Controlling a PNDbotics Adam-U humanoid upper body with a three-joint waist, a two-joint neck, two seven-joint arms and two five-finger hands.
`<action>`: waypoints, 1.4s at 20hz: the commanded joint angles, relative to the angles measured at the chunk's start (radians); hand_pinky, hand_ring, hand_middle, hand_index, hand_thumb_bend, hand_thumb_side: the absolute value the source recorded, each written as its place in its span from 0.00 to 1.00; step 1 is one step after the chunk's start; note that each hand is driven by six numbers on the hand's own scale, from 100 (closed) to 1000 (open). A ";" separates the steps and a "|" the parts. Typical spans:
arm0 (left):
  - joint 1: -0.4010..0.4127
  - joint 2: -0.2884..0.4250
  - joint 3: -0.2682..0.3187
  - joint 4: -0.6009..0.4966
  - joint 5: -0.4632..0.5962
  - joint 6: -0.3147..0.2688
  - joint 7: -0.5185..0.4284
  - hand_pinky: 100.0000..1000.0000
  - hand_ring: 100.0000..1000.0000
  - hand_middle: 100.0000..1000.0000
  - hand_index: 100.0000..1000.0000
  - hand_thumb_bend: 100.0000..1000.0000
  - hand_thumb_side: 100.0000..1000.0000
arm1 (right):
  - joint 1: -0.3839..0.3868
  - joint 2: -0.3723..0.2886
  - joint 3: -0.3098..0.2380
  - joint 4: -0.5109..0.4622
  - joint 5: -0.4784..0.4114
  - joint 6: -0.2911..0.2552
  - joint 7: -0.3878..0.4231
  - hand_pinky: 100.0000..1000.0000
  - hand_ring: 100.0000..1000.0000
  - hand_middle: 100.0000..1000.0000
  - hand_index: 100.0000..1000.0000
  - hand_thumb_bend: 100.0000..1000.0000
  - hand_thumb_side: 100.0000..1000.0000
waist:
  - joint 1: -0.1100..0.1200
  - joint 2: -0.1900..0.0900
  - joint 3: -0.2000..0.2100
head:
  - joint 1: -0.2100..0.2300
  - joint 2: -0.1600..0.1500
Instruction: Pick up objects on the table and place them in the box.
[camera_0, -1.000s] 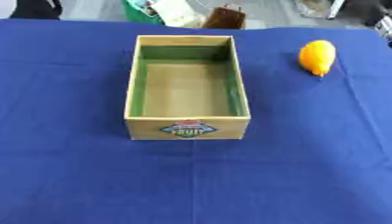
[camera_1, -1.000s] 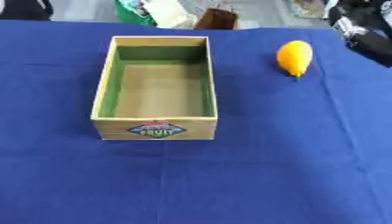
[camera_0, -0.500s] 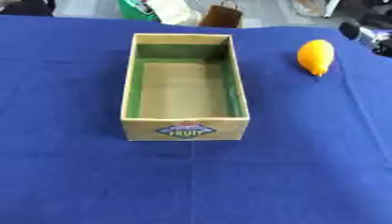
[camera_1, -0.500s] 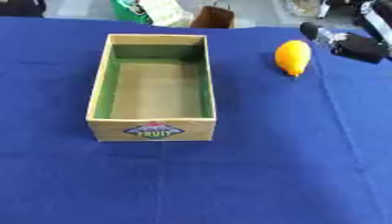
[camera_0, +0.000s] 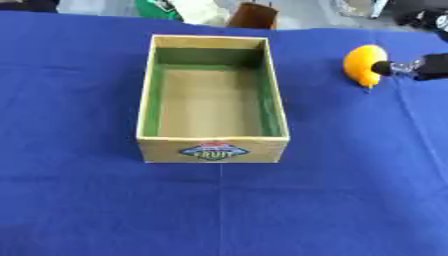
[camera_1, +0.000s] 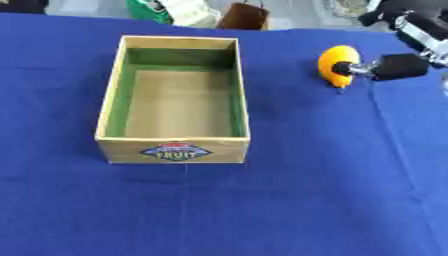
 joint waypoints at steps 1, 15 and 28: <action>-0.005 0.011 0.006 -0.022 -0.005 -0.001 -0.006 0.57 0.49 0.44 0.59 0.00 0.90 | -0.022 -0.048 -0.012 0.017 -0.014 -0.011 0.019 0.94 1.00 0.83 0.94 0.63 0.58 | 0.000 -0.016 0.000 | -0.003 -0.013; -0.013 0.010 0.003 -0.022 0.005 -0.007 -0.030 0.57 0.49 0.44 0.59 0.00 0.90 | -0.080 -0.039 0.002 0.160 -0.057 -0.006 0.034 0.94 1.00 0.85 0.95 0.76 0.61 | -0.017 0.014 0.024 | -0.018 -0.029; -0.008 0.003 -0.001 -0.022 0.005 -0.006 -0.038 0.58 0.49 0.44 0.59 0.00 0.89 | -0.195 0.000 0.018 0.342 0.055 0.011 0.007 0.94 1.00 0.87 0.96 0.78 0.58 | -0.015 0.023 0.050 | -0.034 -0.047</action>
